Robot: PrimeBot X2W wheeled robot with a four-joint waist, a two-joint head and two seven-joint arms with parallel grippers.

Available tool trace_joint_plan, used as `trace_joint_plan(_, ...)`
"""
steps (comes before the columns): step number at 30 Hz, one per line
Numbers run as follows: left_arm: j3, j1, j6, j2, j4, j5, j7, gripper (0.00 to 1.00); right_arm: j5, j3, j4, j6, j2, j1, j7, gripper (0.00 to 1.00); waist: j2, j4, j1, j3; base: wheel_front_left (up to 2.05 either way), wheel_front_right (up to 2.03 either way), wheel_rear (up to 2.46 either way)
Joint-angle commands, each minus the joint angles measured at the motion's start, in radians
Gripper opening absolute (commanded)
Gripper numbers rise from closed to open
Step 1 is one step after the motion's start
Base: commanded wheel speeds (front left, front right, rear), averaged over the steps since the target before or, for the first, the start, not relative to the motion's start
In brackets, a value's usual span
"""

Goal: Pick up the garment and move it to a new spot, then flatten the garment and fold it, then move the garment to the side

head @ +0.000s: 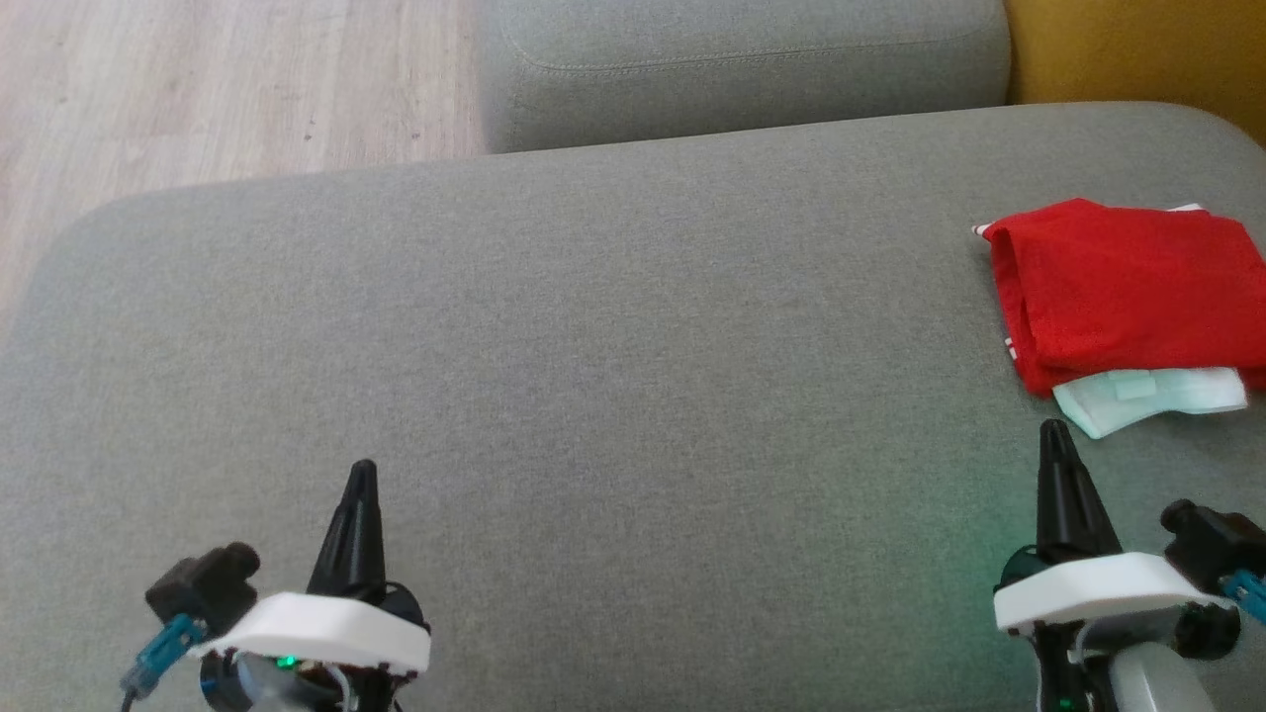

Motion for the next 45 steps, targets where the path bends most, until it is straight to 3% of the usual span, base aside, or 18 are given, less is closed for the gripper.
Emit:
trace_joint_plan(1, 0.025, -0.055, -0.007, 0.011, -0.029, -0.022, 0.003, 0.0, 0.028, -0.001, -0.038, 0.001, -0.002, -0.043, 0.006, 0.0, 0.0, 0.0, 0.0, 0.0, 0.0, 0.0, 0.0)
trace_joint_plan(45, 0.112, -0.099, -0.061, 0.023, 0.019, -0.462, 0.118, 0.0, 0.535, -0.035, -0.05, 0.004, -0.004, -0.06, 0.13, 0.0, 0.0, 0.0, 0.0, -0.005, 0.0, 0.0, 0.0)
